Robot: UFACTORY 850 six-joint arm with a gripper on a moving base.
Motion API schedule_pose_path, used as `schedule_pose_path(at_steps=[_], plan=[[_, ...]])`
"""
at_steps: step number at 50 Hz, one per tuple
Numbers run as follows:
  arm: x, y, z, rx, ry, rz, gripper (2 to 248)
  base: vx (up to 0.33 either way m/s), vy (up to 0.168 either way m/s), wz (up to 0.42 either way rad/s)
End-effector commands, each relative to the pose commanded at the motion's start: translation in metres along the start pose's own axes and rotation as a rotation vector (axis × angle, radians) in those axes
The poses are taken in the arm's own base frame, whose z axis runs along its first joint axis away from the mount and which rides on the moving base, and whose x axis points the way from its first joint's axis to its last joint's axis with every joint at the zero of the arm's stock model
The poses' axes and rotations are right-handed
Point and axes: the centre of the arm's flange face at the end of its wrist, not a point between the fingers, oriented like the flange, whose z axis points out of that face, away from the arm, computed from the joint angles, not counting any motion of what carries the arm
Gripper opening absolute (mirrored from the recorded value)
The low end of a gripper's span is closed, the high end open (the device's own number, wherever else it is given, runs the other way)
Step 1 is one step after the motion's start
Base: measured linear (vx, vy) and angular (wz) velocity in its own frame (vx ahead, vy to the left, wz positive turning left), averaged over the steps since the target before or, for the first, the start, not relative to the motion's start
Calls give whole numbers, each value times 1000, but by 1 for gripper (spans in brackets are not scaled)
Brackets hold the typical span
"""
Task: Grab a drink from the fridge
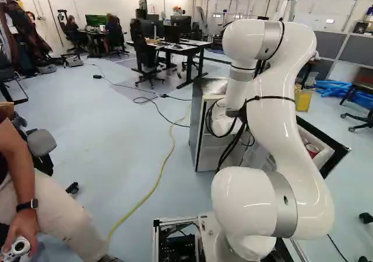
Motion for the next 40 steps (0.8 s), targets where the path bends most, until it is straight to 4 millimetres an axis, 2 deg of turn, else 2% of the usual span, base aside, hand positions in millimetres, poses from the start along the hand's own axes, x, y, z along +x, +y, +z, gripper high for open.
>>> schedule_pose_path(at_steps=[18, 40], plan=[[3, 14, -20, 73, -19, -37, 86, 0, 0, 0], [30, 31, -47, 194, -26, -42, 86, 0, 0, 0]])
